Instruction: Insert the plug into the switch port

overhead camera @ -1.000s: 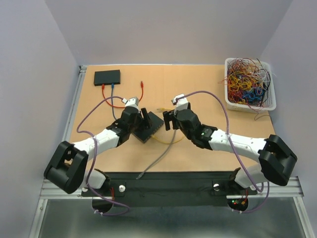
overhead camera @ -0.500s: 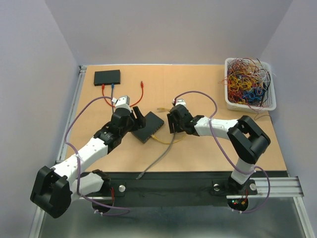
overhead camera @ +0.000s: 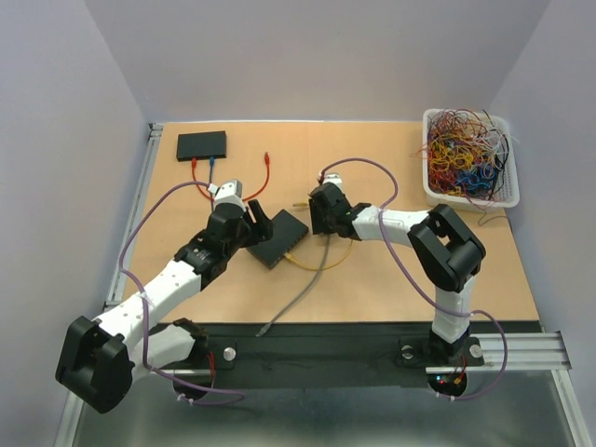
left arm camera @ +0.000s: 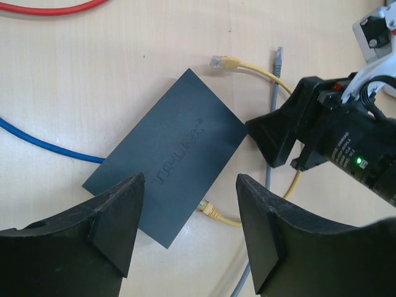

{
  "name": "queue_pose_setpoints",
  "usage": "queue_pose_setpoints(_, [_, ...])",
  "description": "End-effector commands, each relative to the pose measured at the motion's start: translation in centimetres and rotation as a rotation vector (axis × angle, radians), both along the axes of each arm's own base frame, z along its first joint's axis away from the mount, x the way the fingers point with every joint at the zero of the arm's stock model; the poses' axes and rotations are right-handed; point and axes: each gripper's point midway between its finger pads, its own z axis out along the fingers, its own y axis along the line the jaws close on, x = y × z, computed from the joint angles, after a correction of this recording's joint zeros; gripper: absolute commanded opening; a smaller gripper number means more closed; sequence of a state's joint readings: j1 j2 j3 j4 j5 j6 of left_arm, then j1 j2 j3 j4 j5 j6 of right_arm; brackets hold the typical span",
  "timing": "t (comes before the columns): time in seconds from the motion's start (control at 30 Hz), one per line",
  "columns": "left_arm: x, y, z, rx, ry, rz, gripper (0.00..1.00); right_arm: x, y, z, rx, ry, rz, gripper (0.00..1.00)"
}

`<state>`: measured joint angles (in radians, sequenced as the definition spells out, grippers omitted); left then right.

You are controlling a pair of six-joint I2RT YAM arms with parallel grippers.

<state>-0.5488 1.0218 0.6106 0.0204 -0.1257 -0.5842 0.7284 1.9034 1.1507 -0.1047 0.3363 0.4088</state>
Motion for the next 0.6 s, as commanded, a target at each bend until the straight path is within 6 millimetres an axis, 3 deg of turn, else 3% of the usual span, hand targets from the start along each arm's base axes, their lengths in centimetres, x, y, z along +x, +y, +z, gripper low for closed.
queue_pose_setpoints(0.0, [0.5,0.2,0.7,0.008,-0.032,0.009,0.72,1.1,-2.0,-2.2,-0.027,0.058,-0.067,0.59])
queue_pose_setpoints(0.2, [0.8,0.2,0.4,0.021,-0.029,0.013,0.72,2.4,-2.9,-3.5,-0.037,0.079,-0.084,0.52])
queue_pose_setpoints(0.33, [1.1,0.2,0.3,0.032,-0.024,0.016,0.72,2.2,-2.3,-5.0,-0.036,0.118,-0.051,0.28])
queue_pose_setpoints(0.43, [1.1,0.3,0.0,0.038,-0.020,0.019,0.72,2.0,-1.4,-5.2,-0.004,0.134,-0.012,0.18])
queue_pose_setpoints(0.53, [1.1,0.3,-0.2,0.044,-0.013,0.020,0.72,2.3,-0.6,-3.9,0.053,0.107,0.019,0.09])
queue_pose_setpoints(0.57, [1.1,0.4,-0.2,0.043,-0.011,0.023,0.72,2.8,-0.1,-2.4,0.090,0.073,0.030,0.08])
